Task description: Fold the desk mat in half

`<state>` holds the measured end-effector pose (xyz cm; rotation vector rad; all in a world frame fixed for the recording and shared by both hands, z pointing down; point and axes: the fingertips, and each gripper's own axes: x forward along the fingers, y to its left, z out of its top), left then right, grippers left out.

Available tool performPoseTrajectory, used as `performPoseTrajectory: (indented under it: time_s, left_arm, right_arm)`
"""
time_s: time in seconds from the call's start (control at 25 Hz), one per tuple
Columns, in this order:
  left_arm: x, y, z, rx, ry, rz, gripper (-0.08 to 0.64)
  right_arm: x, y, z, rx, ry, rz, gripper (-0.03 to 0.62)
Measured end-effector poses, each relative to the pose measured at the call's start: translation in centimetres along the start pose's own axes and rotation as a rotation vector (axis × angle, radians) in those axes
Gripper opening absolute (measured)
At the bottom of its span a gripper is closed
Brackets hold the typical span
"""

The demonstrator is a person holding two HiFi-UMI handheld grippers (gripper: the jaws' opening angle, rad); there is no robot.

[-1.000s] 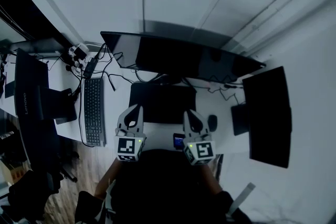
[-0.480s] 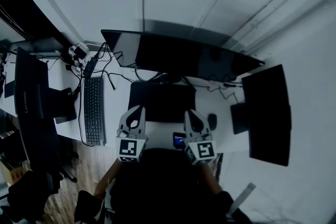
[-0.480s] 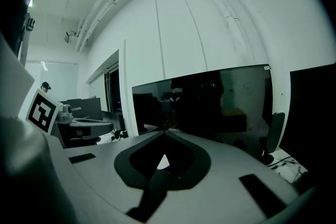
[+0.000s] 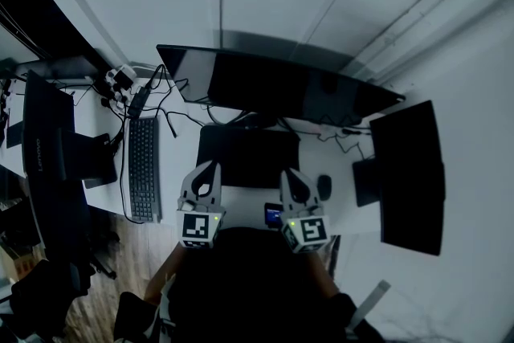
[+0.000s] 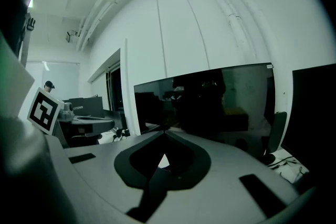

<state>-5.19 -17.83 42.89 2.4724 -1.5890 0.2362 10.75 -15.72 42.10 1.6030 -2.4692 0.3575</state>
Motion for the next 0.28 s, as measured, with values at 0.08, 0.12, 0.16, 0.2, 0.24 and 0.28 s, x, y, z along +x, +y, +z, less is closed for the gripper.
performPoseTrajectory:
  time_s: [0.08, 0.12, 0.16, 0.2, 0.24, 0.28]
  left_arm:
    - [0.0, -0.12, -0.13, 0.004, 0.004, -0.002, 0.006]
    - [-0.01, -0.17, -0.16, 0.007, 0.006, -0.002, 0.005]
    - [-0.03, -0.2, -0.16, 0.007, 0.006, -0.002, 0.005]
    - [-0.05, -0.22, -0.13, 0.006, 0.004, -0.001, 0.005]
    - [-0.07, -0.24, -0.09, 0.006, 0.002, -0.001, 0.006]
    - [-0.09, -0.25, -0.05, 0.006, 0.0, 0.0, 0.005]
  right_arm:
    - [-0.04, -0.09, -0.17, -0.006, 0.001, 0.002, 0.006]
    - [-0.07, -0.26, -0.34, -0.015, 0.0, -0.001, 0.006]
    - [-0.11, -0.42, -0.49, -0.024, -0.002, -0.003, 0.006]
    - [-0.13, -0.44, -0.54, -0.026, -0.002, -0.004, 0.006]
    - [-0.15, -0.35, -0.49, -0.023, -0.001, -0.003, 0.006]
    - [-0.17, -0.23, -0.42, -0.019, 0.001, -0.002, 0.006]
